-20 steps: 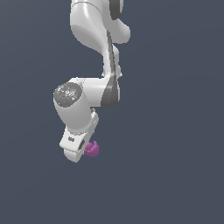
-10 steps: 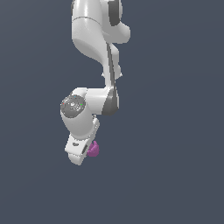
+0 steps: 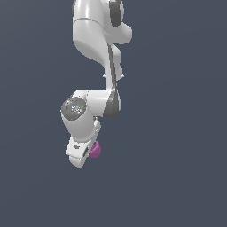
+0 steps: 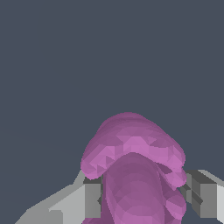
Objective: Pick up the object and move it to a goal position.
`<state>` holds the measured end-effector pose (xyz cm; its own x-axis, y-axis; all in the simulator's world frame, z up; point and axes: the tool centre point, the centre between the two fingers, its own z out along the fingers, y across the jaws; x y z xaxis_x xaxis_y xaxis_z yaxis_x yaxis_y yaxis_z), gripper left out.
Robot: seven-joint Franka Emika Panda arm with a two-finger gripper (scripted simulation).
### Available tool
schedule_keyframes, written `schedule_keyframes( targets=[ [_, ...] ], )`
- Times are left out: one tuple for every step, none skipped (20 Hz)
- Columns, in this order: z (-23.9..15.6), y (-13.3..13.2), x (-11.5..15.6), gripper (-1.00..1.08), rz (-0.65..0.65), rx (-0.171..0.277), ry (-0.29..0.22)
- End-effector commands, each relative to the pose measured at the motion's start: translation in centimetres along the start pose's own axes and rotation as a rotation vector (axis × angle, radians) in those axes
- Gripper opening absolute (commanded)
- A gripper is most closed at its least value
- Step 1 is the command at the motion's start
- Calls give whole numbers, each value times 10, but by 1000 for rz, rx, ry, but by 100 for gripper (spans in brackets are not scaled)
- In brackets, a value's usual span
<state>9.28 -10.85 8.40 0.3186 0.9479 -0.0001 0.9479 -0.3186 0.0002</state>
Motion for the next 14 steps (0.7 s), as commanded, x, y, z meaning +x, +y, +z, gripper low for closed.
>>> schedule_keyframes(
  targets=[
    [0, 0, 0, -100, 0, 0, 0],
    [0, 0, 0, -100, 0, 0, 0],
    [0, 0, 0, -100, 0, 0, 0],
    [0, 0, 0, -100, 0, 0, 0],
    [0, 0, 0, -100, 0, 0, 0],
    [0, 0, 0, -100, 0, -1, 0],
    [-1, 0, 0, -100, 1, -1, 1],
    [-2, 1, 0, -100, 2, -2, 2],
    [-5, 2, 0, -100, 5, -5, 5],
    [-8, 3, 0, -100, 10, -8, 9],
    [-13, 4, 0, -100, 15, -12, 14],
    [-18, 6, 0, -100, 22, -18, 21],
    [-25, 8, 0, -100, 30, -24, 28],
    [-32, 10, 0, -100, 39, -31, 37]
  ],
)
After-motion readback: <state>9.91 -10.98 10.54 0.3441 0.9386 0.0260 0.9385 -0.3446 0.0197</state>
